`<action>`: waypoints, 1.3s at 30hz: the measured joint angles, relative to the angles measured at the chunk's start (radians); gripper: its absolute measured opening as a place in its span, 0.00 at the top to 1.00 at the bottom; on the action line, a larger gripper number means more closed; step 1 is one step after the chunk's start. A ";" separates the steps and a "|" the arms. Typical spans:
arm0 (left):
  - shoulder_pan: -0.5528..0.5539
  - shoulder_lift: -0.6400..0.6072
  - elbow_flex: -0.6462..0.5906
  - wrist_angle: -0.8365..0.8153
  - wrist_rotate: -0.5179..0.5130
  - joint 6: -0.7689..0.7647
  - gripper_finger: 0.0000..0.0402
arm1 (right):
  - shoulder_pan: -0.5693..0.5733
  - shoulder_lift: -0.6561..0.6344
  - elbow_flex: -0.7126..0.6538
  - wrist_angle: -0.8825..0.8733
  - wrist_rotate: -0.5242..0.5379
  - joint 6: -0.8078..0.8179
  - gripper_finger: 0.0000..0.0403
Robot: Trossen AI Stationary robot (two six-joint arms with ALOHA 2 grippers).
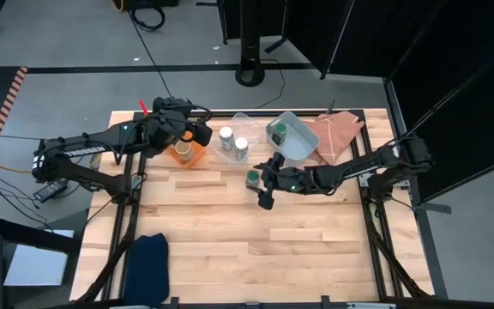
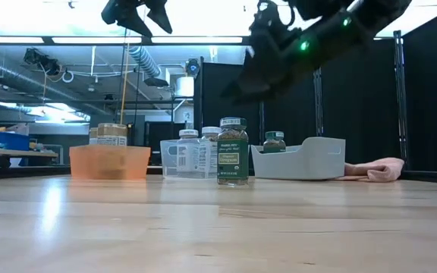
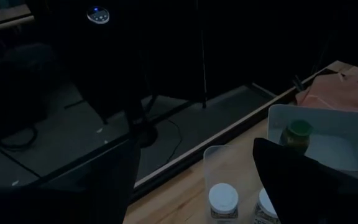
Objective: Sort spices by type
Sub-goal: Put a green seasoning bottle into the gray bin
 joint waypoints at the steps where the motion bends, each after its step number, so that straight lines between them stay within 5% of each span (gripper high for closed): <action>1: 0.000 0.000 0.000 0.000 0.000 0.000 0.21 | -0.002 0.015 0.000 0.000 -0.002 0.006 0.13; 26: 0.000 0.000 0.000 -0.053 -0.001 0.000 0.21 | -0.099 0.112 0.000 0.030 -0.074 0.046 0.17; 39: 0.000 0.000 0.000 -0.053 -0.001 0.000 0.21 | -0.100 0.112 0.000 -0.007 -0.078 0.046 0.47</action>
